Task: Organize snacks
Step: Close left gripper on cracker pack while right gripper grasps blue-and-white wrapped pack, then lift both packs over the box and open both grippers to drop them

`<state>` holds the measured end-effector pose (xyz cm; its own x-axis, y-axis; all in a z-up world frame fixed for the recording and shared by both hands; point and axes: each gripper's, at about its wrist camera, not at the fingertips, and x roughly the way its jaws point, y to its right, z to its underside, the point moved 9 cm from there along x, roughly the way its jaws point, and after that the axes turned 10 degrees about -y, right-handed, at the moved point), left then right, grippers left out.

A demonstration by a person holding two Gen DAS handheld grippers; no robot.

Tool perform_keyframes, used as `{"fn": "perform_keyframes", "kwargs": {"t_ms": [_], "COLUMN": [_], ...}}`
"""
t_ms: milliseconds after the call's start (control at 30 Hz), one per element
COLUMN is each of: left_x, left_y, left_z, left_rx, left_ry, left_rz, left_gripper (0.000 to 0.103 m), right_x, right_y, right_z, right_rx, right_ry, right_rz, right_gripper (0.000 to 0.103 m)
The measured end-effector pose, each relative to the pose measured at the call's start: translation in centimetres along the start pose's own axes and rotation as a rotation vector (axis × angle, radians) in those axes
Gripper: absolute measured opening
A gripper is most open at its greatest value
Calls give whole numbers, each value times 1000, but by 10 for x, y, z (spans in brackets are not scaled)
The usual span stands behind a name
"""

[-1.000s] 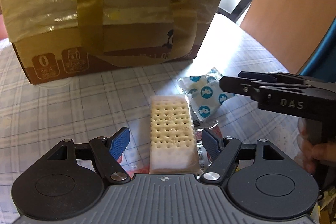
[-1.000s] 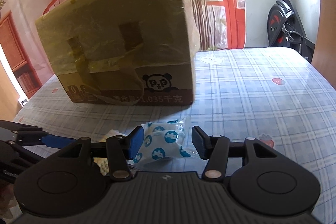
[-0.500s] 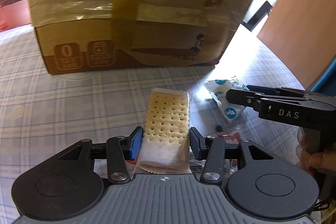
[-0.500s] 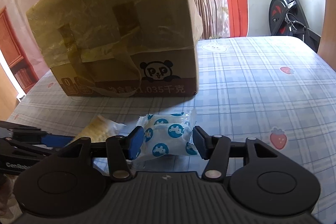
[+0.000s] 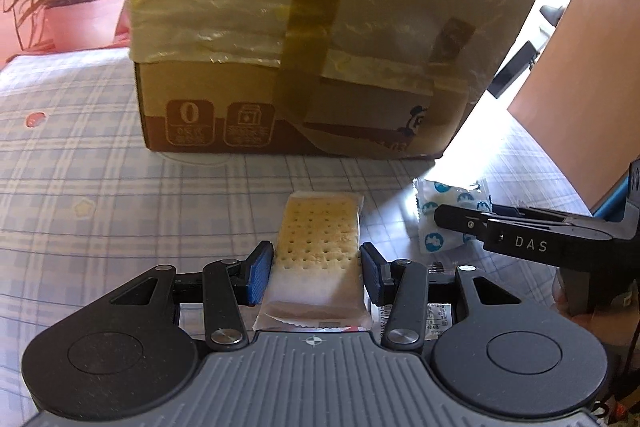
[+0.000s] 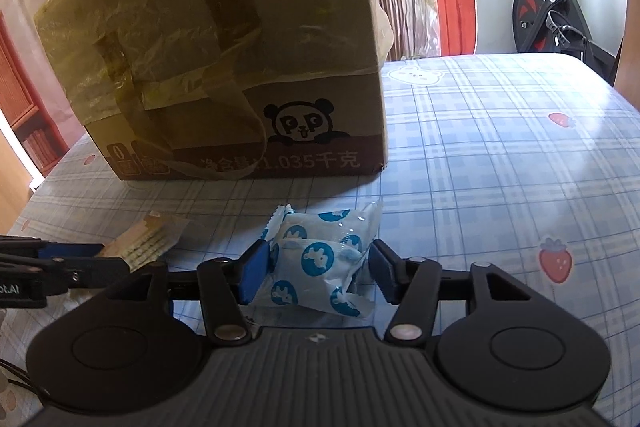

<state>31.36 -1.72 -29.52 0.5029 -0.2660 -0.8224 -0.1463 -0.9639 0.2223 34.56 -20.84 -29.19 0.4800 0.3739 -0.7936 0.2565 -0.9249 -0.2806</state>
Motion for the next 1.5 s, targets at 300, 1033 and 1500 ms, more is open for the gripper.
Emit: {"fn": "perform_keyframes", "kwargs": {"t_ms": [300, 1033, 1500], "left_x": [-25, -116, -173], "left_y": [-10, -4, 17], "left_z": [2, -43, -132], "left_rx": [-18, 5, 105], "left_ry": [54, 302, 495], "left_rz": [-7, 13, 9], "left_gripper": [49, 49, 49], "right_x": [-23, -107, -158], "right_y": [-2, -39, -62], "right_z": [6, -46, -131], "right_rx": [51, -39, -132], "right_ry": [60, 284, 437], "right_rz": [-35, -83, -115], "right_gripper": [47, 46, 46]}}
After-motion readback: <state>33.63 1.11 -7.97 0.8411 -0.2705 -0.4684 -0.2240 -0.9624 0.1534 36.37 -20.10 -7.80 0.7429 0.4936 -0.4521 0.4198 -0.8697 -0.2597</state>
